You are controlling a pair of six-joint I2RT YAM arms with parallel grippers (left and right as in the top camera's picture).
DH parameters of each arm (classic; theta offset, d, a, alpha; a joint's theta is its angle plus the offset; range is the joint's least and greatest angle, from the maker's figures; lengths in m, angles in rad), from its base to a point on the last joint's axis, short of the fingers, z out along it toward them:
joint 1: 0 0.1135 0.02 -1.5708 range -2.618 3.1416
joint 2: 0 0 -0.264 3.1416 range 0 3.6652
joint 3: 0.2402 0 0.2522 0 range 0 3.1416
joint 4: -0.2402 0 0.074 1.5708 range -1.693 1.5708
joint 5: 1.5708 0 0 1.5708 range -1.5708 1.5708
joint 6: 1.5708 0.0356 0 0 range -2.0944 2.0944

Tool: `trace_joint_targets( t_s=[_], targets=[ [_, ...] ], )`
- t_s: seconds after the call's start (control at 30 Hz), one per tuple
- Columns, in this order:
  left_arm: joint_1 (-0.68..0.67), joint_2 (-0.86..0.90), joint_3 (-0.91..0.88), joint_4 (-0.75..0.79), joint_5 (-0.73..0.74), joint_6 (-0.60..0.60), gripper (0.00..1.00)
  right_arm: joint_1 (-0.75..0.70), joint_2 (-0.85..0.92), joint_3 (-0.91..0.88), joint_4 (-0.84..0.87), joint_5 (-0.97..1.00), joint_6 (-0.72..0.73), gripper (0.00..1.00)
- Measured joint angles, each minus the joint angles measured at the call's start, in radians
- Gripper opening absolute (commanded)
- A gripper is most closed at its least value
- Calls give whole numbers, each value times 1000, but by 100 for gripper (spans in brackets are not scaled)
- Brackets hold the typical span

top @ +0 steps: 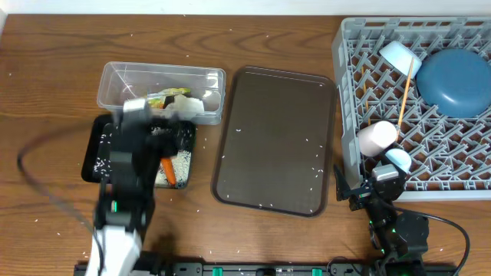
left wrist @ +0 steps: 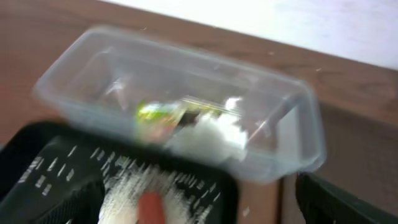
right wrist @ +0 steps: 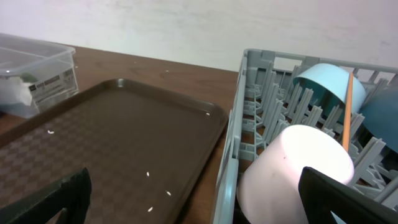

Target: Sort waste into correct bins and load items into the dishwasher rack

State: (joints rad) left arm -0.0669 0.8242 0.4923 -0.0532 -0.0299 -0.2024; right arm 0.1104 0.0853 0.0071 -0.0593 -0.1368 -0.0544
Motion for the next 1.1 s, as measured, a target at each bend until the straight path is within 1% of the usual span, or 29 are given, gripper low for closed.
trace_joint_targets(
  t_s=[0.07, 0.2, 0.3, 0.43, 0.67, 0.83, 1.03, 1.1],
  targets=[
    [22, -120, -118, 53, 0, -3, 98, 0, 0, 0, 0, 0, 0, 99],
    [38, -291, -280, 148, 0, -7, 98, 0, 0, 0, 0, 0, 0, 99],
    [39, -389, -378, 214, -1, -7, 98, 0, 0, 0, 0, 0, 0, 99],
    [40, -480, -472, 241, -1, -7, 98, 0, 0, 0, 0, 0, 0, 99],
    [69, -560, -486, 220, -3, -7, 98, 0, 0, 0, 0, 0, 0, 99],
    [83, -635, -486, 53, -1, -7, 98, 0, 0, 0, -1, 0, 0, 99],
    [84, -789, -477, 34, 6, -8, 98, 0, 0, 0, 0, 0, 0, 99],
    [84, -810, -476, 32, 7, -7, 98, 0, 0, 0, 0, 0, 0, 99]
  ],
)
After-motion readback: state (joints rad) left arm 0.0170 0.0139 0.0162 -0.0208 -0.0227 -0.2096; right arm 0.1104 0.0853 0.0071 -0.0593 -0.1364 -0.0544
